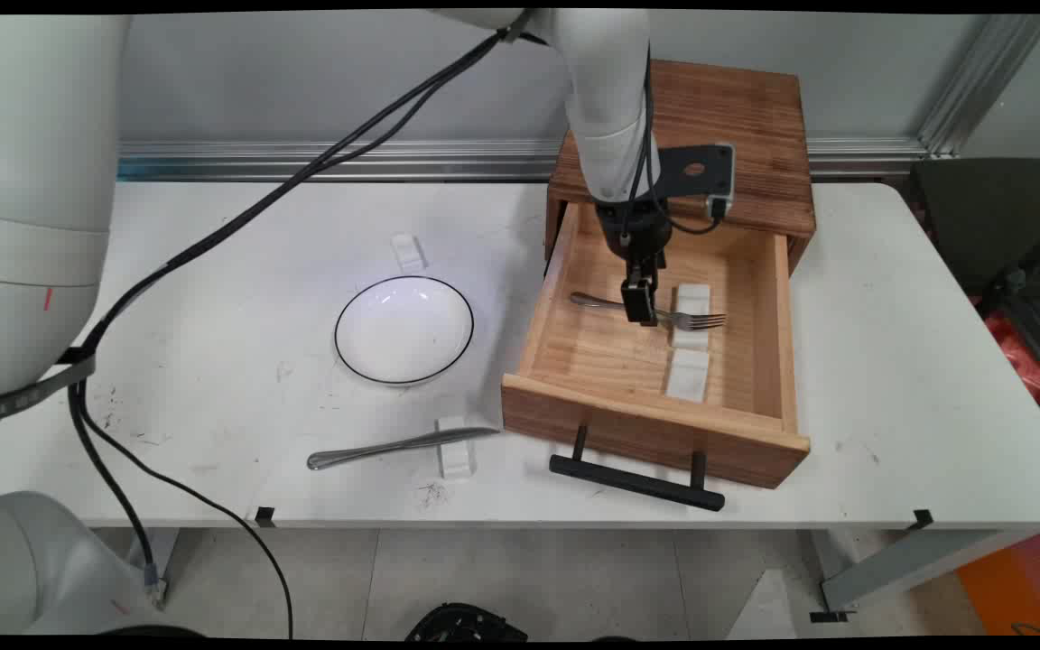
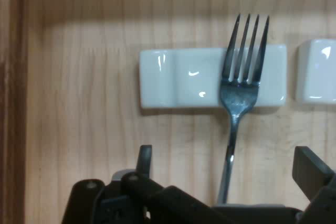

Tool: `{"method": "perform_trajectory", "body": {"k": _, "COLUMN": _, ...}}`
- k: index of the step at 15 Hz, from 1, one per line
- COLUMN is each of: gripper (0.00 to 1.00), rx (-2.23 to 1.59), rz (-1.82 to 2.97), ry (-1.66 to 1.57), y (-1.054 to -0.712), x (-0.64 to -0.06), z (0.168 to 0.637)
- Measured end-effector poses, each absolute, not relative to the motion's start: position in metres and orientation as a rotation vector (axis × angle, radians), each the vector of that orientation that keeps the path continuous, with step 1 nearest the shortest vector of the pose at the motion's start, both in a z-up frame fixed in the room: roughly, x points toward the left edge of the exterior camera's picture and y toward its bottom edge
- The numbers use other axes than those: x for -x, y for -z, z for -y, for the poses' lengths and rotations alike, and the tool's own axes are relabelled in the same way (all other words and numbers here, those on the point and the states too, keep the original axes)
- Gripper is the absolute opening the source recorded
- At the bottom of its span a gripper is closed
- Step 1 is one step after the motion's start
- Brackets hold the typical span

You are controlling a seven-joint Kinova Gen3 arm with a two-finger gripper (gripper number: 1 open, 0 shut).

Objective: Pick up the knife from the right of the white plate

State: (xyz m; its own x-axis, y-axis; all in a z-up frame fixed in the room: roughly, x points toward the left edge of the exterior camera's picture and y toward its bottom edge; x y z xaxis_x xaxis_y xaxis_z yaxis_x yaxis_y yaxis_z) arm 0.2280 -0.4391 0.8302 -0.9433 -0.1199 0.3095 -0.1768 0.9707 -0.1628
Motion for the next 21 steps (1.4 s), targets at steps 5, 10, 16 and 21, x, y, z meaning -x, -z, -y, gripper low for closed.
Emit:
{"method": "perform_trajectory", "body": {"k": 5, "gripper": 1.0, "rx": -0.278, "rz": 2.789, "ry": -0.25, "y": -0.859, "x": -0.239, "z": 0.428}}
{"method": "perform_trajectory", "body": {"k": 10, "gripper": 1.0, "rx": -0.38, "rz": 2.746, "ry": -0.208, "y": -0.9, "x": -0.265, "z": 0.403}}
{"method": "perform_trajectory", "body": {"k": 16, "gripper": 1.0, "rx": -0.595, "rz": 2.71, "ry": -0.166, "y": -0.952, "x": -0.323, "z": 0.351}}
{"method": "perform_trajectory", "body": {"k": 21, "gripper": 1.0, "rx": -0.76, "rz": 2.703, "ry": -0.159, "y": -0.973, "x": -0.373, "z": 0.306}}
